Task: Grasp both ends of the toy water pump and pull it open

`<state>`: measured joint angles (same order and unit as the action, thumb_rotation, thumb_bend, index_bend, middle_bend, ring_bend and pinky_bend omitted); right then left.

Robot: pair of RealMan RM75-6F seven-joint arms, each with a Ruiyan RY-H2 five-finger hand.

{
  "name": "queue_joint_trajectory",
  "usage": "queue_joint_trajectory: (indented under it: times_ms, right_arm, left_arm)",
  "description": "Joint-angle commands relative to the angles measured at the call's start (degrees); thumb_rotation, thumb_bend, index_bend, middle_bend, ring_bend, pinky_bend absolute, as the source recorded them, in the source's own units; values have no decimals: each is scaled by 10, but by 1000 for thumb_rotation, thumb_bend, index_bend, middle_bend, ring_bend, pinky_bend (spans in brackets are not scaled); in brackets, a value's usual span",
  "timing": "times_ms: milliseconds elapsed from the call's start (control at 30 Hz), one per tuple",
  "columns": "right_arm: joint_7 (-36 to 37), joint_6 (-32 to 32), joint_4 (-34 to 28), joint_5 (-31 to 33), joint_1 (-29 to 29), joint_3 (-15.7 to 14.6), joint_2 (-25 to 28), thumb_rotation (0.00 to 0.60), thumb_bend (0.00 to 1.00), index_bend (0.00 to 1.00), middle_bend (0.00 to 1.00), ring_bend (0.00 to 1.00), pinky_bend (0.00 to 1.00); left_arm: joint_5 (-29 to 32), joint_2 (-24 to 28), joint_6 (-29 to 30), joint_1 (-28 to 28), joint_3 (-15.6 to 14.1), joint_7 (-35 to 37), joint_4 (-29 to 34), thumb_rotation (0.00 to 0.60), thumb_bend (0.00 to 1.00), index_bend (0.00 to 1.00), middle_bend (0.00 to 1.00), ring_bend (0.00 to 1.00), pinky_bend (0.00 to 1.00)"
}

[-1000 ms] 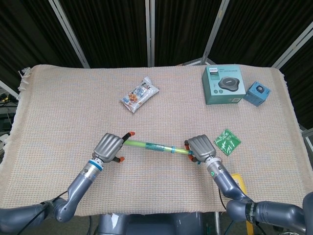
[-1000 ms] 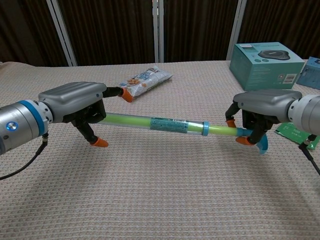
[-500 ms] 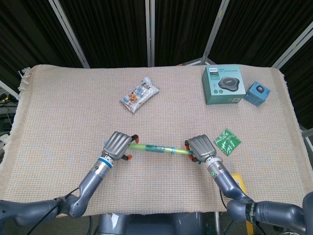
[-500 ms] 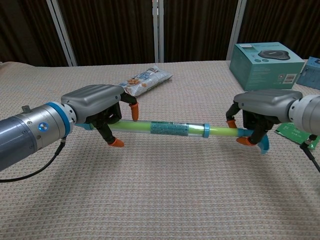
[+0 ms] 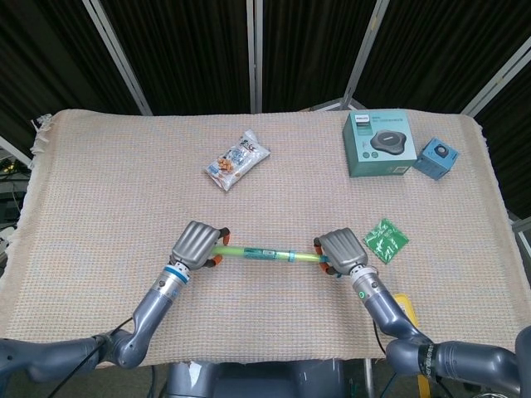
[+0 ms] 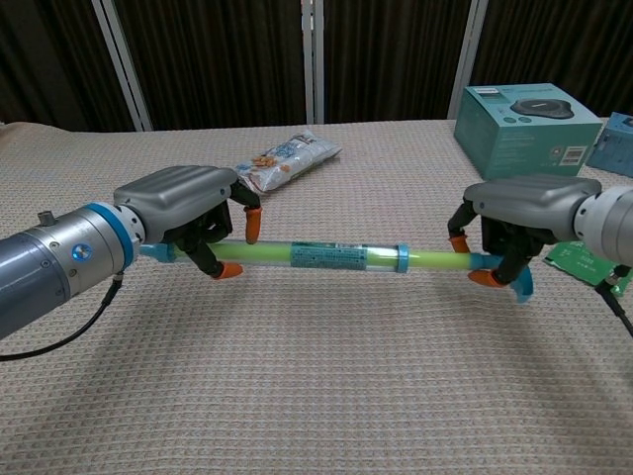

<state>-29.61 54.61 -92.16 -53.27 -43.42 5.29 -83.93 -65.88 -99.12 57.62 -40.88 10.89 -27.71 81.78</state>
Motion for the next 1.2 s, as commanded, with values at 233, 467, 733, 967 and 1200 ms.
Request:
queue_joint_trajectory:
  times_ms: [233, 467, 733, 967, 1200]
  right_arm:
    - [6, 4, 1, -1, 2, 4, 9, 600, 432, 663, 1000, 1000, 1000]
    - [2, 8, 5, -4, 3, 5, 20, 600, 433, 665, 1000, 1000, 1000]
    - [-2, 9, 14, -7, 3, 5, 30, 600, 434, 667, 1000, 1000, 1000]
    - [4, 7, 25, -14, 6, 4, 41, 600, 434, 668, 1000, 1000, 1000]
    - [9, 10, 29, -15, 10, 7, 46, 600, 434, 667, 1000, 1000, 1000]
  left_arm:
    - [14, 19, 0, 7, -3, 14, -19, 600, 437, 717, 937, 880, 1000]
    - [21, 43, -4, 19, -8, 41, -39, 600, 438, 719, 938, 880, 1000]
    - [19, 70, -1, 36, -16, 72, -60, 600, 439, 723, 938, 880, 1000]
    - [8, 99, -1, 57, -27, 117, -85, 600, 439, 723, 938, 880, 1000]
    - [-2, 114, -2, 73, -35, 153, -113, 600, 439, 723, 938, 880, 1000]
